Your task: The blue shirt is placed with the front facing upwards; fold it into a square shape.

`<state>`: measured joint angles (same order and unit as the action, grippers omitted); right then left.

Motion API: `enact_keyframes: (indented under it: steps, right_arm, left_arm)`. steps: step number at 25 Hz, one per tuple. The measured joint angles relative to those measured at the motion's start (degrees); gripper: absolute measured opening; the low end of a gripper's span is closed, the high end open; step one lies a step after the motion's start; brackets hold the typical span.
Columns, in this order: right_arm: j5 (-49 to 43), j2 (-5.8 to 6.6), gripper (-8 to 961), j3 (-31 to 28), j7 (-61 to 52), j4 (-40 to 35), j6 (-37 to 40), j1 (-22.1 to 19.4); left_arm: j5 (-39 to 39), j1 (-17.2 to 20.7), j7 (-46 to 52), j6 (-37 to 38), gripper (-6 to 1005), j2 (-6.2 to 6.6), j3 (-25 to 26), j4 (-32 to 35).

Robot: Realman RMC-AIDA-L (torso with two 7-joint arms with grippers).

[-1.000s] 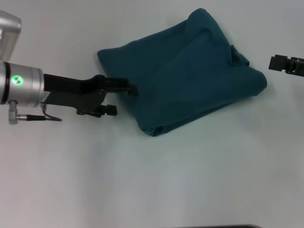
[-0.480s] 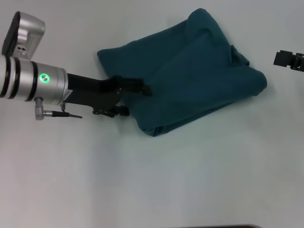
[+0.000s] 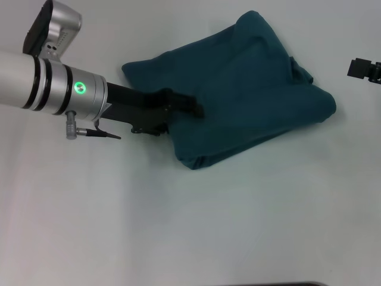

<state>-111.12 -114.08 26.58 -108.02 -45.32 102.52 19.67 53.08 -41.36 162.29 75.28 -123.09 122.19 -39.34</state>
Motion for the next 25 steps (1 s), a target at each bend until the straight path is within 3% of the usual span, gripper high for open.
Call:
enact_keyframes:
  steps: [12,16,19,25]
  right_arm:
    - [0.03,0.0,616,-1.35,0.1,1.66,0.31,0.52]
    - [0.04,0.01,616,-1.36,0.1,2.08,0.32,0.59]
    - [0.01,0.0,616,-1.36,0.1,2.44,0.28,0.62]
    - [-0.27,0.06,616,-1.18,0.26,2.94,0.02,0.66]
  left_arm:
    - [0.0,0.38,-0.73,0.53,497,-0.03,-0.13,-0.44]
    - [0.15,0.75,-1.69,1.22,333,0.57,0.54,-0.73]
    - [0.32,1.56,-2.46,2.5,232,2.11,2.1,-1.33]
    - [0.07,1.47,-4.36,4.39,148,8.74,2.73,-0.44]
